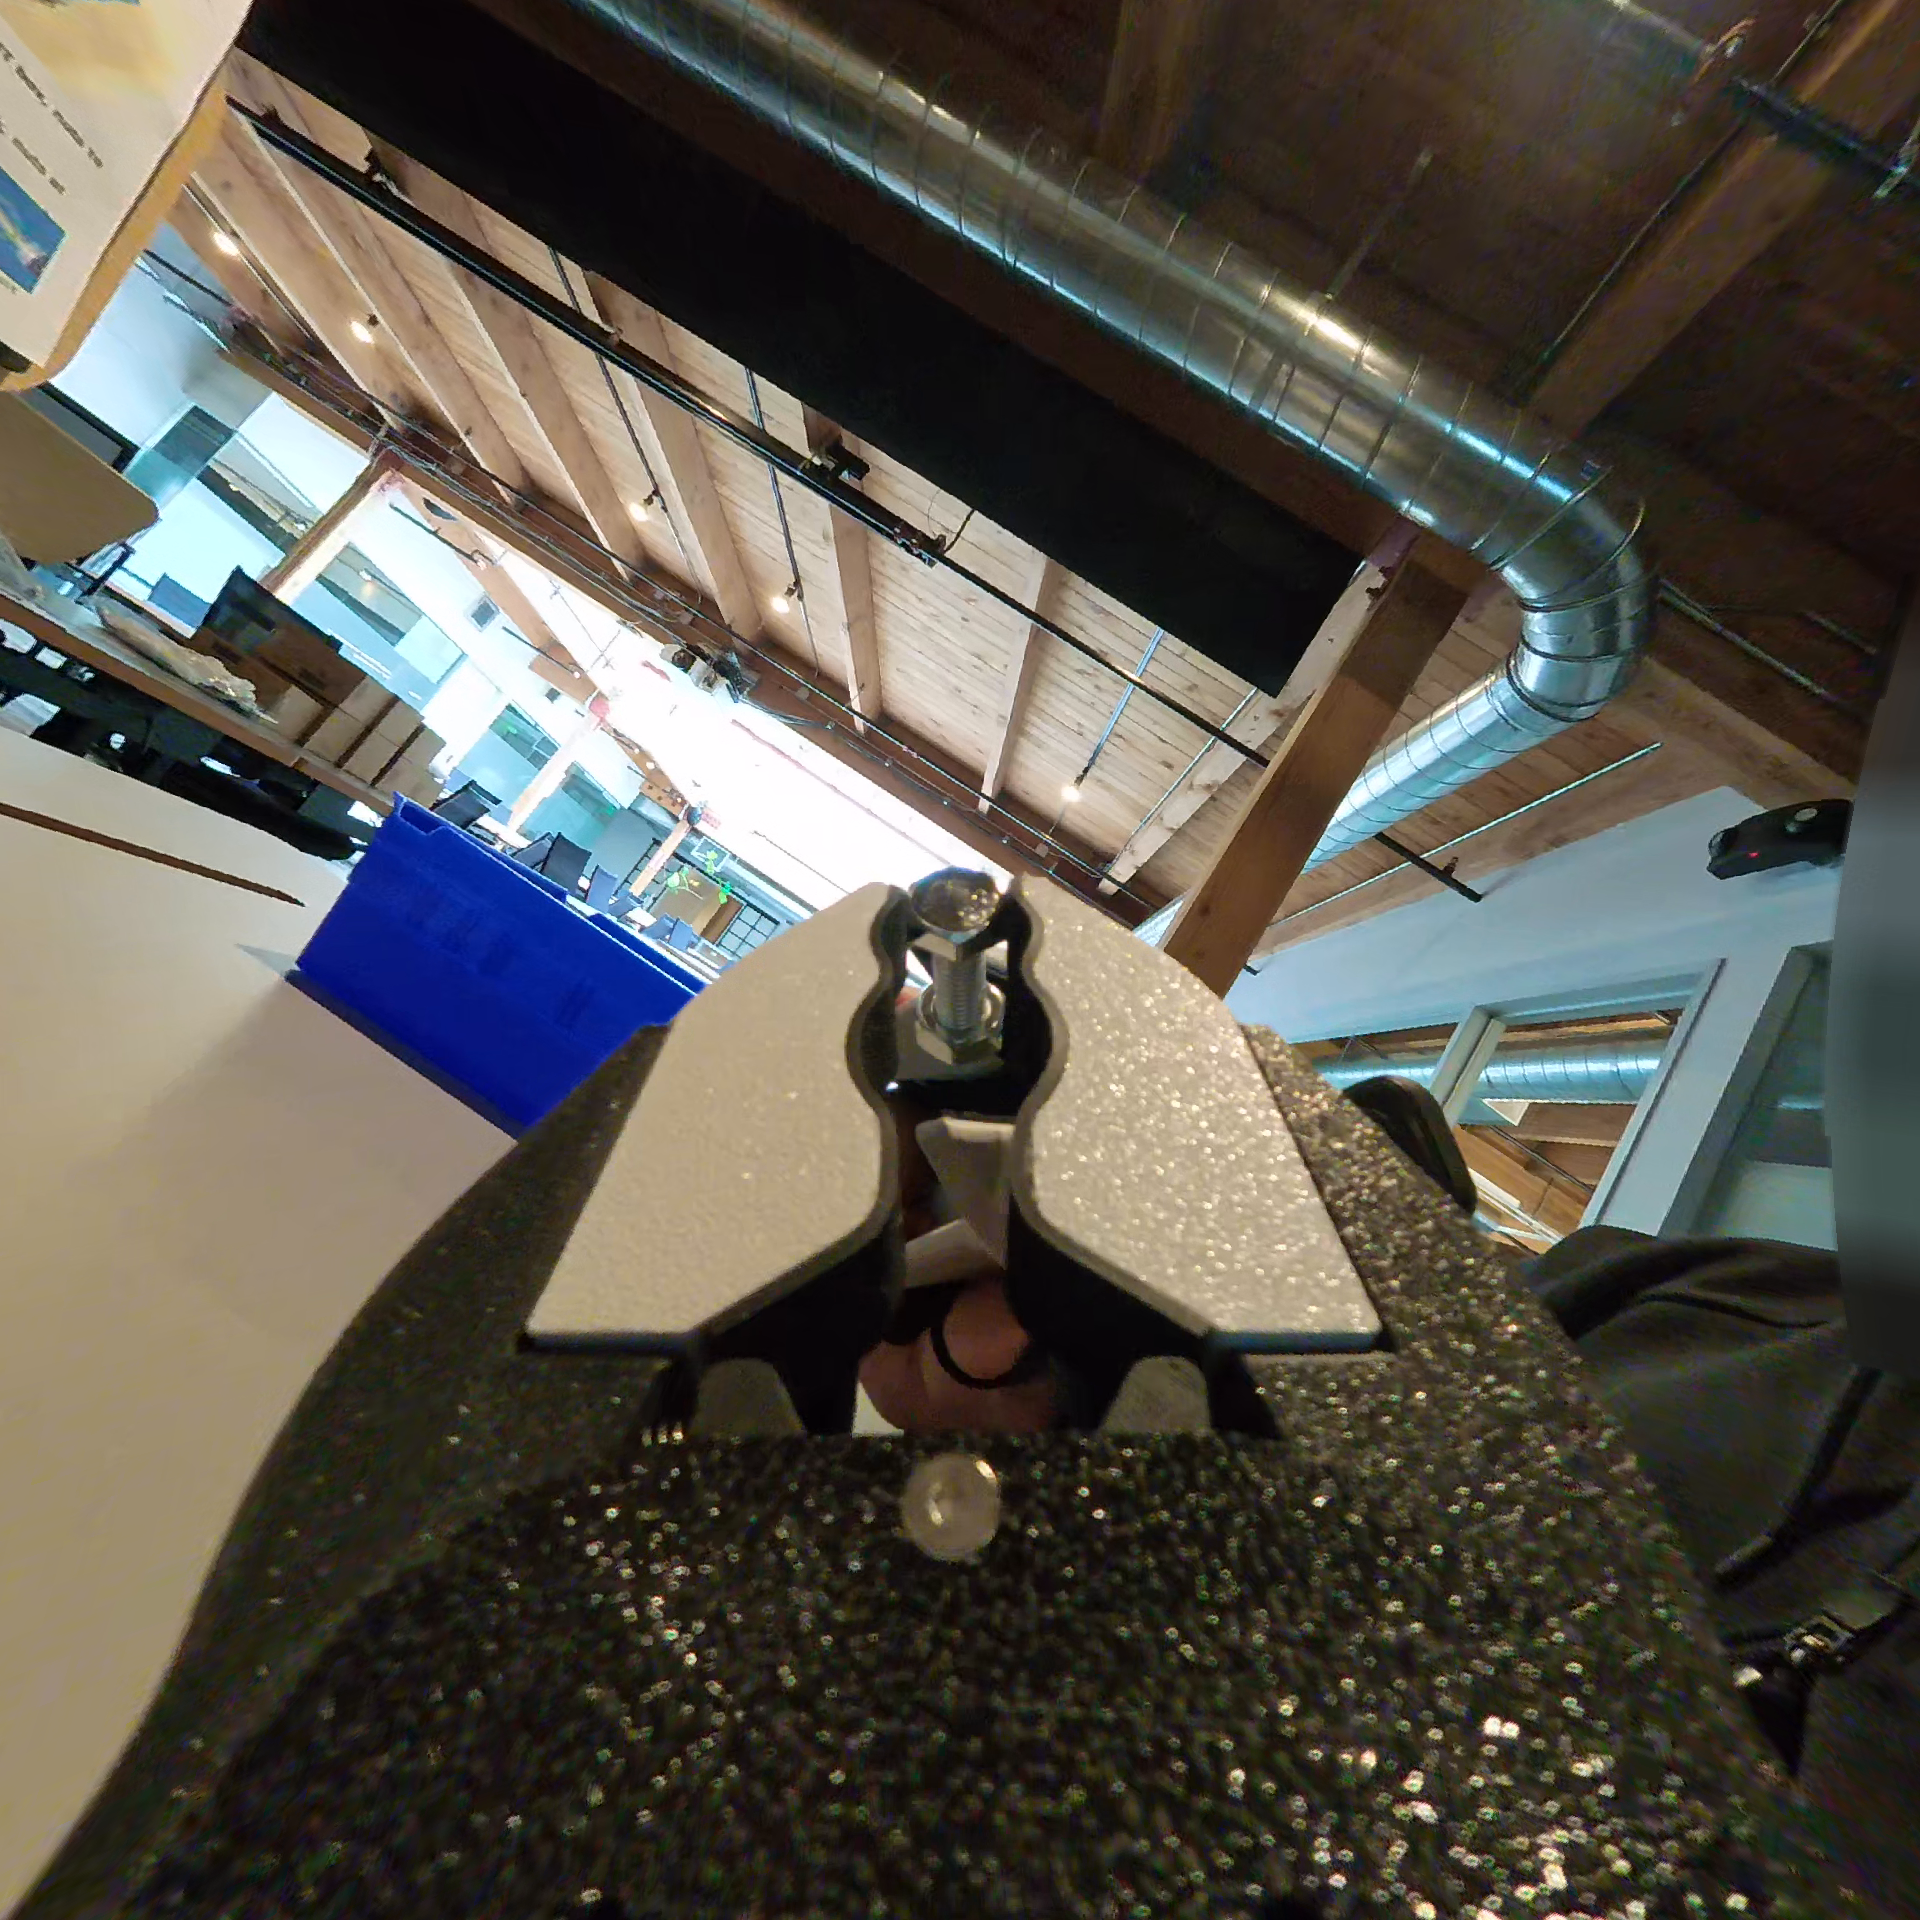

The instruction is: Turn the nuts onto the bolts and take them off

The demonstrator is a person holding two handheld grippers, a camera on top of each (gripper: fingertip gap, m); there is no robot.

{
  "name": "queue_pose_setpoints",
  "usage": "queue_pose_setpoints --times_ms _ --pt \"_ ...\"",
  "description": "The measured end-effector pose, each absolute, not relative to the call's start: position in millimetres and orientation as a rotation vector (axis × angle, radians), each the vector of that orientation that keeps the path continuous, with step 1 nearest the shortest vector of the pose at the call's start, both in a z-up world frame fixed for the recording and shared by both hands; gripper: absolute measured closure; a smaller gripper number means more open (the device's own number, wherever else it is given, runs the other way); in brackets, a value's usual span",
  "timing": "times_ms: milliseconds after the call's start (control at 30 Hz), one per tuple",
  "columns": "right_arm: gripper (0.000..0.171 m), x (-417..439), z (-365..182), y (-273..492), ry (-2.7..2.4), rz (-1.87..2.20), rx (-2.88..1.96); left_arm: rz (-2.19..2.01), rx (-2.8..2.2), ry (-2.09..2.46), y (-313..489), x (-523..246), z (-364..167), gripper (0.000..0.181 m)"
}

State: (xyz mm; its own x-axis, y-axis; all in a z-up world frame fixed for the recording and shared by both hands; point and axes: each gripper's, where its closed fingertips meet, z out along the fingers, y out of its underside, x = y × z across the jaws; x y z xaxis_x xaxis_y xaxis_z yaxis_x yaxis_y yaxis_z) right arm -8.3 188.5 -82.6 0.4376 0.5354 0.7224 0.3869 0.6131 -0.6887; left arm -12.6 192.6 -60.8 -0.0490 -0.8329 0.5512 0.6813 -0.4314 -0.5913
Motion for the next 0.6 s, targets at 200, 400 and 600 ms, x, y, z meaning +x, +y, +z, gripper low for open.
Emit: queue_pose_setpoints --times_ms 200,400,600 --pt "0.146 -6.4 -80.7 188.9 -1.153 0.125 -0.956 -1.741 -1.073 0.226 190.4 -7.5 -61.2 0.165" --pt "0.152 -6.5 -81.2 187.1 -1.143 0.292 -1.021 -1.738 -1.077 0.230 190.2 -7.1 -61.5 0.164" --pt "0.152 -8.8 -80.8 182.1 -1.027 1.042 -1.238 -1.733 -1.077 0.232 190.2 -7.2 -61.2 0.165"
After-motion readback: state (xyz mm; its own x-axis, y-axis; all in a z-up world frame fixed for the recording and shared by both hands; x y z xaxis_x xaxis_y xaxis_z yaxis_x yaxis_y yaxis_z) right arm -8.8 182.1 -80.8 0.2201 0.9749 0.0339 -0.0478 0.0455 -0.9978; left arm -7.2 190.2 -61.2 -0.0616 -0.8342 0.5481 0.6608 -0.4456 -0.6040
